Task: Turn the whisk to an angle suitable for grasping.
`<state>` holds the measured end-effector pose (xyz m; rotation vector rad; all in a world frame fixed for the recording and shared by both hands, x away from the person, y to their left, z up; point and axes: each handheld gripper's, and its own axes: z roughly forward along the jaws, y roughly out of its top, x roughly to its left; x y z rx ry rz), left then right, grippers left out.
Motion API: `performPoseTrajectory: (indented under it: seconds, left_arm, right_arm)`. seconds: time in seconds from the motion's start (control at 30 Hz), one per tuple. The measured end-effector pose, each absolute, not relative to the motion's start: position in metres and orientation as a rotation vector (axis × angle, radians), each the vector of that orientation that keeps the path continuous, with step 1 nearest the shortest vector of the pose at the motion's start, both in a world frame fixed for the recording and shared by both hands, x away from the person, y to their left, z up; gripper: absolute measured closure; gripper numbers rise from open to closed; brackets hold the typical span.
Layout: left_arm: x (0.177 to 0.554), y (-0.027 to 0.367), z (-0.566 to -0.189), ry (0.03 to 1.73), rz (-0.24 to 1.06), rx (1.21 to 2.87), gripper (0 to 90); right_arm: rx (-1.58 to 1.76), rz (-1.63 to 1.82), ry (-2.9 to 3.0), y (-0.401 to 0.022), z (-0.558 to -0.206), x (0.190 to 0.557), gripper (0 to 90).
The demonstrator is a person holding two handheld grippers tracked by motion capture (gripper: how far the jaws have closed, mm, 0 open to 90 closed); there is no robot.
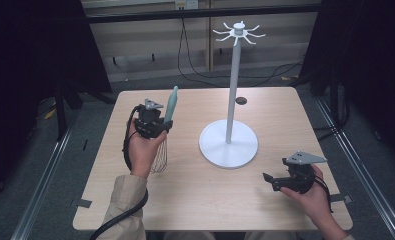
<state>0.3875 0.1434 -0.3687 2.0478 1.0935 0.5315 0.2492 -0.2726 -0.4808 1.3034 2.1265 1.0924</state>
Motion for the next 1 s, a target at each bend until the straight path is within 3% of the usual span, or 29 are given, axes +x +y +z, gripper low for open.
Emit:
performPoseTrajectory:
  seconds: [1.0]
  left_arm:
    - [0.37, 0.135, -0.355, 0.986, 0.646, 1.738, 69.8]
  right_arm:
    - [1.292, 1.092, 2.125, -0.272, -0.48, 0.249, 7.9]
